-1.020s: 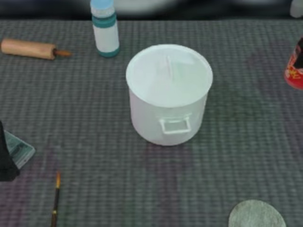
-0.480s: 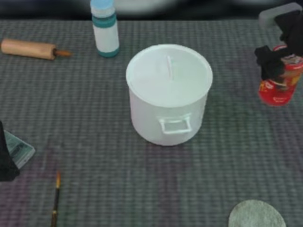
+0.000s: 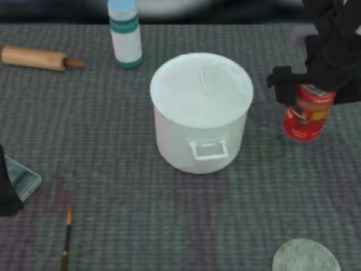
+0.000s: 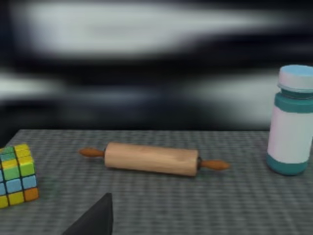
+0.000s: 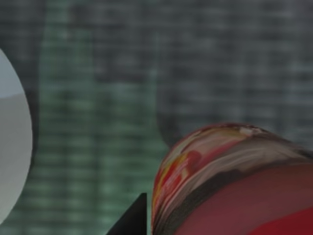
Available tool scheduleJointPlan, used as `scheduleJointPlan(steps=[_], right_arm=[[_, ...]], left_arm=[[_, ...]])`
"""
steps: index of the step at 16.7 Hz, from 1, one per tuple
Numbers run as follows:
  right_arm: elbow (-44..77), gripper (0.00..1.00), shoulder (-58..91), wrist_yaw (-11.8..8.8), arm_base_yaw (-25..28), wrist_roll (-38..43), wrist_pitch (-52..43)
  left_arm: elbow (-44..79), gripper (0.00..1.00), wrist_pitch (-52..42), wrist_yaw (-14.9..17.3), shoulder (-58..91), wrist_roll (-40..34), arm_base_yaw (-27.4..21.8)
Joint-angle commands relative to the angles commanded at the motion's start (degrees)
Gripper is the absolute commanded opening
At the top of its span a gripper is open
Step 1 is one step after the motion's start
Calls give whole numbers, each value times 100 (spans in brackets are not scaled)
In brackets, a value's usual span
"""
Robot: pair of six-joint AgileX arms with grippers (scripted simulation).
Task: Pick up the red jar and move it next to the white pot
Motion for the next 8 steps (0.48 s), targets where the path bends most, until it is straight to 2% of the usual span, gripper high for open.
scheduleJointPlan(steps=[2, 8], right_arm=[[-93, 0, -54, 89, 84, 235, 105], [-106, 0, -26, 83, 62, 263, 126]], left_arm=[[0, 100, 0, 0, 0, 0, 0], [0, 100, 0, 0, 0, 0, 0]])
